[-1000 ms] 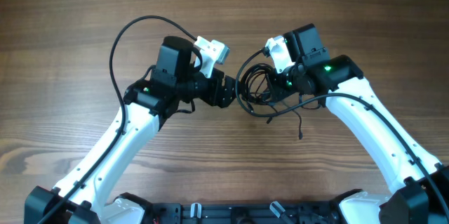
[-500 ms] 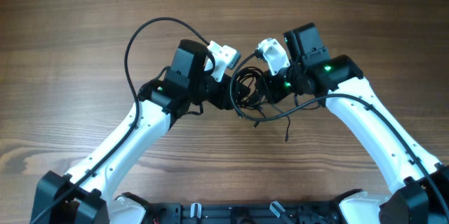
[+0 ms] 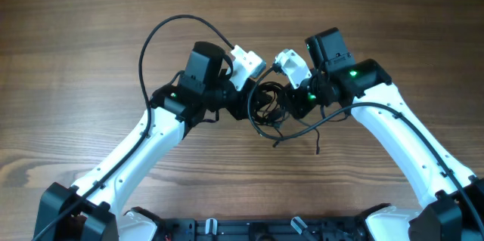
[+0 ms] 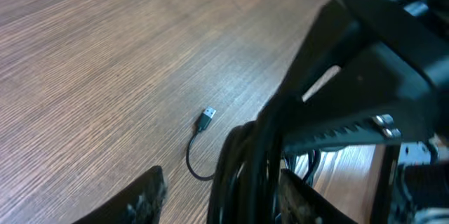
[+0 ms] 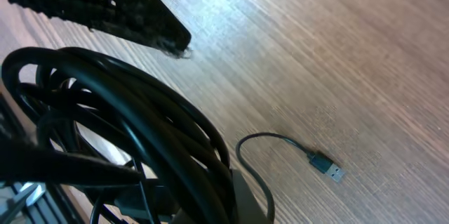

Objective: Untangle cables

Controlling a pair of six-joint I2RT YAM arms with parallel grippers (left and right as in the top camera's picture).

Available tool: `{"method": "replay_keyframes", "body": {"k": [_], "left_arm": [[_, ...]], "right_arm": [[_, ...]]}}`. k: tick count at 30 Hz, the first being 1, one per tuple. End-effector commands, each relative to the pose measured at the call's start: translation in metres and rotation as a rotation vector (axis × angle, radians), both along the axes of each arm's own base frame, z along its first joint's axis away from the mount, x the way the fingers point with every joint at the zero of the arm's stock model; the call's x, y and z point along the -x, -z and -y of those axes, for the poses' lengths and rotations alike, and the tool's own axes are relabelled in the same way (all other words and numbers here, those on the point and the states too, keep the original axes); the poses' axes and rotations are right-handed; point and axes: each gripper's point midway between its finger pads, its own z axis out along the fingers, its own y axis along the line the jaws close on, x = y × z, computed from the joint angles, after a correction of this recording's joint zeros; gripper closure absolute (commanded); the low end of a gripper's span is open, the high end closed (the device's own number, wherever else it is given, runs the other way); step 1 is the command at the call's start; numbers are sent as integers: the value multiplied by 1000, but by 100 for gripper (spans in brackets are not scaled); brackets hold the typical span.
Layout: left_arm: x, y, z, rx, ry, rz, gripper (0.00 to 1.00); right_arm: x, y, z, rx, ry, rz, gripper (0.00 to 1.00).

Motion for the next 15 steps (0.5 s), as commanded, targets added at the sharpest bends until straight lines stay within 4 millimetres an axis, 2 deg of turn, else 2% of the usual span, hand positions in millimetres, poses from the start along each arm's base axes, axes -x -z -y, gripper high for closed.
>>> {"method": "replay_keyframes", "body": {"k": [1, 6, 7, 12, 13, 14, 15], "left_arm": [[5, -3, 5, -1, 85, 55, 55], [7, 0, 3, -23, 117, 79, 86], [7, 0, 3, -23, 117, 79, 96], [1, 2, -2, -32, 60, 56, 96], [-2, 1, -4, -27, 36, 43, 96], [-7, 0, -8, -16, 4, 27, 96], [-13, -1, -13, -1, -36, 9, 96]], "right_arm": [[3, -7, -9, -44, -70, 7, 95], [5, -8, -11, -56, -81, 6, 95], [5, -8, -11, -56, -81, 6, 95], [3, -9, -11, -60, -78, 12, 94], [3, -9, -11, -60, -78, 12, 87], [3, -9, -11, -61, -72, 9, 72], [0, -9, -11, -66, -36, 1, 50]]}}
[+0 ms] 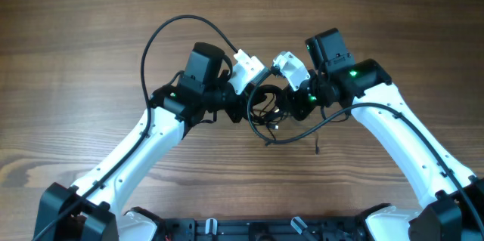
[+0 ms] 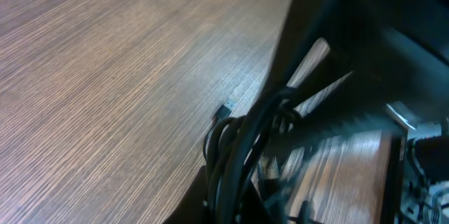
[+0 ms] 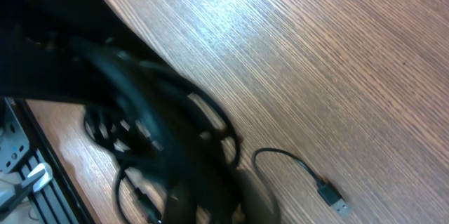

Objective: Untangle cables

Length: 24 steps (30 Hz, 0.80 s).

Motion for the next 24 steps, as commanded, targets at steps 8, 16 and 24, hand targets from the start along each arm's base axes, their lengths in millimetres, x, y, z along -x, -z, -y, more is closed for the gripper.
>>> {"method": "replay_keyframes", "body": {"k": [8, 16, 24], "left_arm": [[-78, -2, -78, 118, -672, -252, 96], [-102, -1, -119, 265, -1061, -425, 96], [-103, -1, -122, 265, -1082, -422, 96]], "right_arm": [[-62, -25, -5, -208, 686, -147, 0], [-50, -25, -33, -328, 711, -290, 5], [-42, -13, -82, -355, 580, -260, 52]]}}
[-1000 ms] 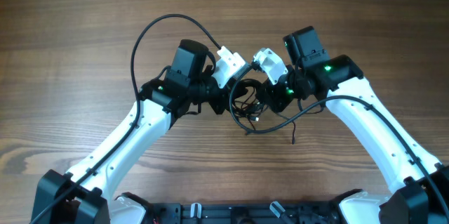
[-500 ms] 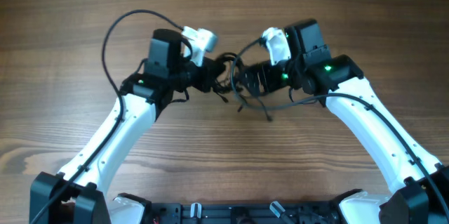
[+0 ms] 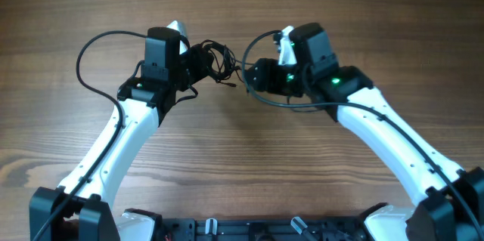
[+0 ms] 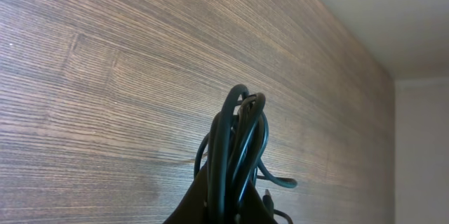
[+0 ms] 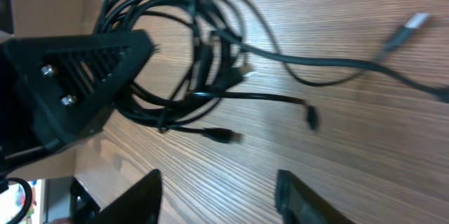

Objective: Untangle cables

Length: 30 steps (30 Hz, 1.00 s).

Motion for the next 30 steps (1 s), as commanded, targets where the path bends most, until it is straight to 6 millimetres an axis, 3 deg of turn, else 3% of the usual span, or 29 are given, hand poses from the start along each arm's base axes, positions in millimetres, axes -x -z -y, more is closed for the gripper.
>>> {"method": "replay_keyframes", "body": {"k": [1, 4, 7, 11, 15, 17, 19, 23, 27, 30], "left_arm": [[-5, -3, -3, 11, -33, 1, 96], [-5, -2, -3, 11, -32, -1, 96], [-4, -2, -3, 11, -31, -2, 96], [-4, -2, -2, 13, -29, -3, 96], [0, -4, 6, 54, 4, -17, 96], [1, -5, 9, 78, 7, -28, 96], [2, -4, 9, 79, 9, -33, 96], [1, -4, 8, 74, 3, -31, 96], [-2, -2, 2, 49, -27, -24, 96], [-3, -2, -1, 36, -41, -20, 96]], "right_arm": [[4, 13, -25, -16, -61, 5, 53], [2, 18, -44, -37, -91, 33, 54], [2, 28, -60, -45, -121, 43, 63], [1, 37, -75, -54, -143, 62, 66], [-10, 49, -76, -35, -94, 72, 84], [-21, 54, -68, -13, 16, 47, 95], [-36, 56, -55, 13, 157, 42, 95], [-45, 62, -37, 45, 223, 27, 95], [-48, 73, 8, 147, 318, -39, 96], [-45, 77, 69, 296, 454, -87, 96]]}}
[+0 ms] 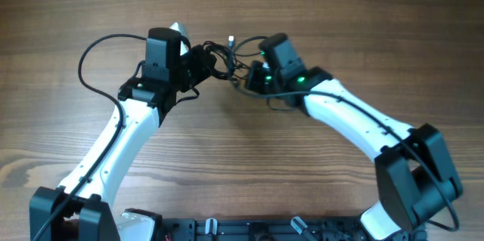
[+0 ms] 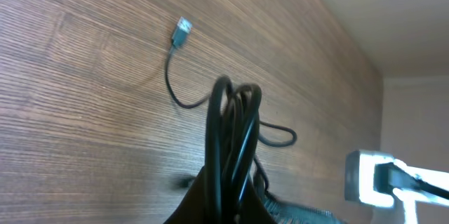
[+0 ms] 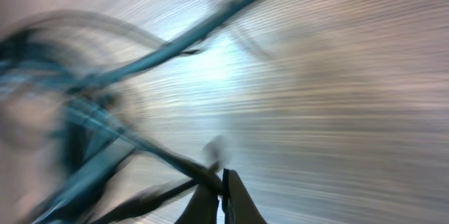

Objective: Untangle cables

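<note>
A bundle of tangled black cables [image 1: 221, 58] hangs between the two arms at the far middle of the table. My left gripper [image 1: 203, 61] is shut on the bundle [image 2: 231, 112], its jaws pressed round the loops [image 2: 228, 182]. My right gripper [image 1: 252, 76] sits at the bundle's right side. In the blurred right wrist view it [image 3: 223, 182] is shut on one thin black strand [image 3: 175, 164]. A loose USB plug [image 2: 181, 31] on a thin lead lies on the wood beyond the bundle, its tip [image 1: 231, 42] also visible from overhead.
The wooden table [image 1: 340, 14] stretches all round the arms. The left arm's own black wire [image 1: 91, 52] arcs out to the left. A black rail [image 1: 257, 230] runs along the near edge.
My right gripper was open and a little to the right of the bundle; now it has moved left against the bundle and is shut on one strand. The left gripper still holds the bundle in place.
At first both grippers were close together over the table's middle with the bundle between them. Then the left gripper held the bundle further back and left, with the right one open and apart. Now the right gripper pinches a strand of it.
</note>
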Controlling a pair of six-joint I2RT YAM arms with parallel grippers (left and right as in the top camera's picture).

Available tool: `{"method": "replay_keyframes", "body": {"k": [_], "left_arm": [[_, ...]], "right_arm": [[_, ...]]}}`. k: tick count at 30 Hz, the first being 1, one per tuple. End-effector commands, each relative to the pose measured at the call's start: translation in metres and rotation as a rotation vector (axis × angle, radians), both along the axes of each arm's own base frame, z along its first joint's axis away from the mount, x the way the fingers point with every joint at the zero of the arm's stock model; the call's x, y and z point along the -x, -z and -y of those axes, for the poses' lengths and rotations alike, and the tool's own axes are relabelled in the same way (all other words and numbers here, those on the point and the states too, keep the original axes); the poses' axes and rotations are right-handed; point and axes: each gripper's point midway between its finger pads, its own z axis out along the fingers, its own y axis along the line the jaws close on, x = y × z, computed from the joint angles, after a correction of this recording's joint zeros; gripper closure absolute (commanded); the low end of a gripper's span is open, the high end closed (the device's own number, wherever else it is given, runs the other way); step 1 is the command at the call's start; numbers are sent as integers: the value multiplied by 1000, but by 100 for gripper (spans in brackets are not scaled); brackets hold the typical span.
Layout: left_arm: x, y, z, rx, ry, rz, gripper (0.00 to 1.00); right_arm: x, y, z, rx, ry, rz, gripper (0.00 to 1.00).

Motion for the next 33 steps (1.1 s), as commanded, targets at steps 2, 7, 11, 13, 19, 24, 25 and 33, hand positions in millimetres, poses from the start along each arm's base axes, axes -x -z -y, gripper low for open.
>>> {"method": "replay_keyframes", "body": {"k": [2, 7, 11, 13, 19, 24, 25, 33], "left_arm": [[-8, -2, -9, -24, -48, 16, 96], [-13, 0, -20, -68, -100, 27, 96], [-16, 0, -31, -79, -132, 29, 96], [-16, -1, -30, -74, -129, 32, 96], [-15, -4, -21, 34, -155, -11, 96], [-18, -8, -20, 328, -432, -173, 96], [-18, -8, -20, 373, -475, -202, 96], [-9, -10, -4, 605, -579, -390, 96]], "right_arm": [[-8, -11, 91, 211, 240, 0, 96], [7, -35, 159, 370, 393, 0, 96], [16, -46, 184, 363, 447, -23, 96], [15, -47, 162, 280, 325, -26, 96], [16, -84, 52, -79, -226, 145, 63], [25, -84, 30, -164, -126, 49, 44], [25, -83, 29, -171, -75, 22, 43], [6, -49, 16, -208, 302, -115, 42]]}}
